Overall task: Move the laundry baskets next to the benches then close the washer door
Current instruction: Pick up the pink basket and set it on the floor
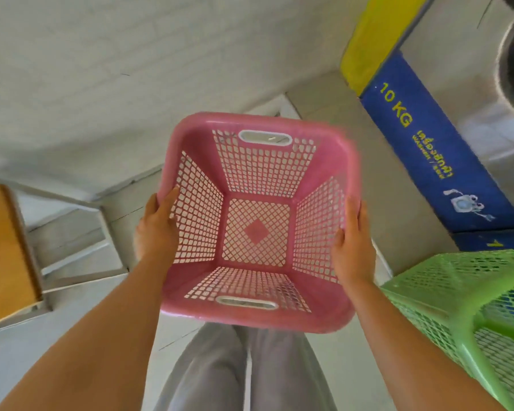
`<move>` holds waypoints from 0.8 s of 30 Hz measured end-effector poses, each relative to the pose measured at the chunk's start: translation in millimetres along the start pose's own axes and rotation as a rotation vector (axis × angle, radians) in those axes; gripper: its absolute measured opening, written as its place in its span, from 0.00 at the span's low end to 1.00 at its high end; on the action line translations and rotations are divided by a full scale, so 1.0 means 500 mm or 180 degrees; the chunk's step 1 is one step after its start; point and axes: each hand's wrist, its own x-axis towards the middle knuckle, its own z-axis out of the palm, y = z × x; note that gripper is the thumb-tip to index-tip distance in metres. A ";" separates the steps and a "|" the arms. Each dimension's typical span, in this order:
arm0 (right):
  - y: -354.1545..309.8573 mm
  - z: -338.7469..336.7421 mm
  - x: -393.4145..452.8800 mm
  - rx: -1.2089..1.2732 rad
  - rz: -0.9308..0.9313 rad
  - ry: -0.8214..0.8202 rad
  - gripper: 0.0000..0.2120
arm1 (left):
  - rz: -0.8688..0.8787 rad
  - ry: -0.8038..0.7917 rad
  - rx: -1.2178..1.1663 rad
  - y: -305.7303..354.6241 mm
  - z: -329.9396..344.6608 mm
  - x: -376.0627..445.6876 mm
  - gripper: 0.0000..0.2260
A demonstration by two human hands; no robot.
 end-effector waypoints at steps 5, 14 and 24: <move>-0.068 0.127 -0.024 0.0051 -0.0108 -0.0194 0.37 | -0.0240 -0.0040 0.0150 -0.133 -0.004 0.021 0.27; -0.099 0.324 -0.023 0.0279 0.0324 0.0016 0.33 | -0.0134 -0.0045 0.0358 -0.212 0.068 0.173 0.30; -0.089 0.490 0.030 0.0294 0.0328 0.0277 0.33 | 0.0176 -0.0107 0.0762 -0.284 0.186 0.309 0.32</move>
